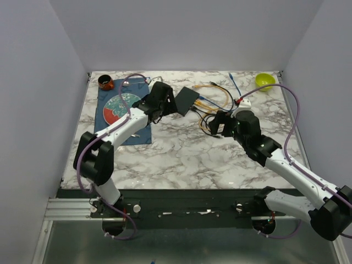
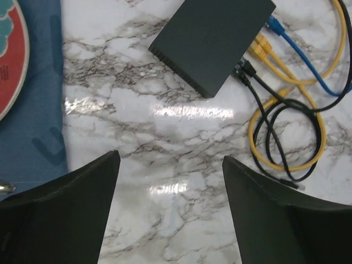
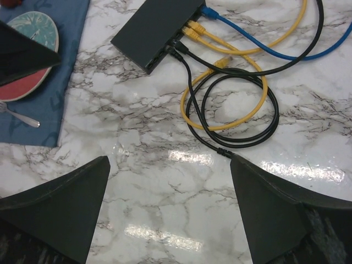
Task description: Pull the plug from the switch port
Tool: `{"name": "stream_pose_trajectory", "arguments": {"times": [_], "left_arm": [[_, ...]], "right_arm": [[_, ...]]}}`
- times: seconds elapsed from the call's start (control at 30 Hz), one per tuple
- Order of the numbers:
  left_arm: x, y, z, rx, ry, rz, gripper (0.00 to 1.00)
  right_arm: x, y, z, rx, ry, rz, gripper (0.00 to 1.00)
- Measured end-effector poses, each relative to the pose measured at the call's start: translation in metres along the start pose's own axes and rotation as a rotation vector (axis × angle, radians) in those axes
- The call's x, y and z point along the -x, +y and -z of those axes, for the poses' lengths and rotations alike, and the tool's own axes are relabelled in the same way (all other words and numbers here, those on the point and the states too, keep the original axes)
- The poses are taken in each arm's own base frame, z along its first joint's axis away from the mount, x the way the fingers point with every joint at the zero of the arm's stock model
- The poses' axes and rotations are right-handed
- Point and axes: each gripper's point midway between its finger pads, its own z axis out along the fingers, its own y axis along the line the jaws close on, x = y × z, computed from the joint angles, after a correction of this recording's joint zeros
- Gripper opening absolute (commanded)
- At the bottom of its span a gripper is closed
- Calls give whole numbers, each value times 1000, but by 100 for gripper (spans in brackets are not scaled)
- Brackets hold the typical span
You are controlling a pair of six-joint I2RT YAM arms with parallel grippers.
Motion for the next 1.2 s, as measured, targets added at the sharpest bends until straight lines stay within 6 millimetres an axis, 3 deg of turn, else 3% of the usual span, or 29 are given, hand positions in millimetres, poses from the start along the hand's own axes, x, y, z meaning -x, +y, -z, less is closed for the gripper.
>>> {"name": "stream_pose_trajectory", "arguments": {"times": [0.1,0.3,0.53,0.63,0.73,0.77,0.9,1.2], "left_arm": [[8,-6,-26,30,3,11,71],[14,-2,-64,87,27,34,60],[45,24,-100,111,4,149,58],[53,36,-115,116,5,191,58],[59,37,-128,111,8,196,55],[62,34,-132,102,5,193,55],[70,21,-145,58,7,179,54],[56,24,-170,49,56,174,55]], "right_arm": [[-3,0,-6,-14,16,-24,97],[0,10,-32,-45,61,-76,80],[20,32,-72,-49,76,-130,61],[22,41,-92,-49,92,-142,50],[18,47,-113,-53,119,-148,23],[16,49,-121,-53,128,-153,10],[6,51,-150,-69,175,-180,4],[-14,36,-200,-104,259,-240,1]]}}
